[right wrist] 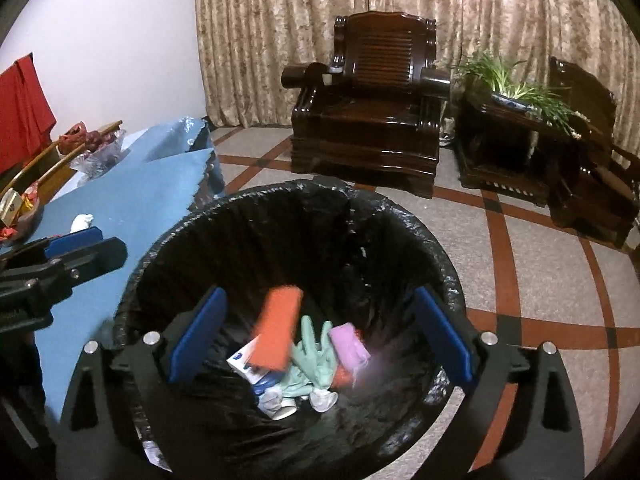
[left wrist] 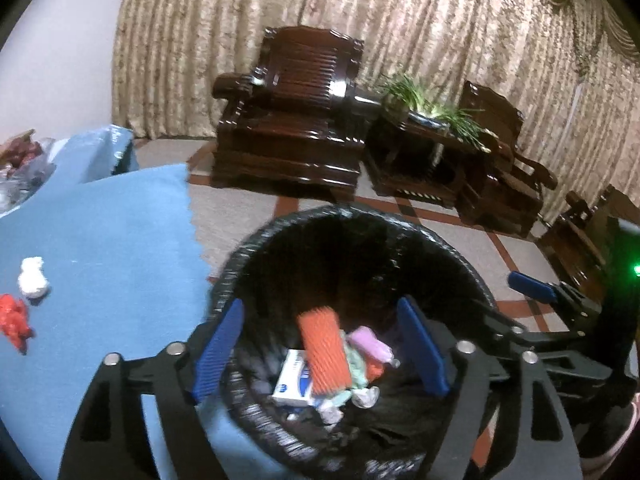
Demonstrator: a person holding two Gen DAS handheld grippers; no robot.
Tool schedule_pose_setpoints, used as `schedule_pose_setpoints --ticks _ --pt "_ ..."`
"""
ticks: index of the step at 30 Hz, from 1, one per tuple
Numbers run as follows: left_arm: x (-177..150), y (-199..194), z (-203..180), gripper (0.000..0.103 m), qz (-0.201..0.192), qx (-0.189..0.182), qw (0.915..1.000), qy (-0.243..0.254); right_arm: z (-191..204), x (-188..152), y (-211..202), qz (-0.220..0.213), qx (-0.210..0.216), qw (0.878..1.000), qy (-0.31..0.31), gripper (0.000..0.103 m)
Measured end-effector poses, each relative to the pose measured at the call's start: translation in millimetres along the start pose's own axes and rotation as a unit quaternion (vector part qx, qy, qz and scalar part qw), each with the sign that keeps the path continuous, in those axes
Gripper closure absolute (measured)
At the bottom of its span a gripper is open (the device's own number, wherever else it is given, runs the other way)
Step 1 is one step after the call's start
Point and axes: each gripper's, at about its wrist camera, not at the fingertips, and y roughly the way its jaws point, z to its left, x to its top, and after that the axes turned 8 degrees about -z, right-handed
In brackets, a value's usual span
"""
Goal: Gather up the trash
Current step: 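Move both tools back over the red bag and white tissue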
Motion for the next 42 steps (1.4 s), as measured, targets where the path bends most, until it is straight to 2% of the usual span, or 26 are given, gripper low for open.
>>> schedule_pose_setpoints --ticks 6,12,18,23,32,42 --pt "-2.4 -36.8 32.7 0.016 -0.018 0.037 0.9991 -0.013 31.6 13.9 -21.9 -0.025 0.021 0.999 -0.012 0.006" --pt "-13.2 -80.4 76.2 0.016 -0.032 0.092 0.9947 -0.034 81.0 27.5 -27.3 -0.040 0.067 0.996 -0.034 0.006" --pt "-24.2 -117.1 127.2 0.016 -0.046 0.159 0.9852 -0.045 132.6 37.7 -13.3 -0.038 0.109 0.992 -0.051 0.005" --pt "-27.8 -136.9 167.1 0.016 -0.050 0.196 0.9774 -0.061 173.8 45.3 0.1 -0.042 0.139 0.987 -0.066 0.006" --pt "-33.5 -144.0 226.2 0.016 -0.048 0.240 0.9661 -0.081 242.2 52.0 39.4 -0.039 0.174 0.980 -0.088 0.005" --pt "-44.0 -105.6 280.2 0.016 -0.028 0.260 0.9596 -0.105 292.2 45.0 105.9 -0.006 0.177 0.980 -0.092 0.006"
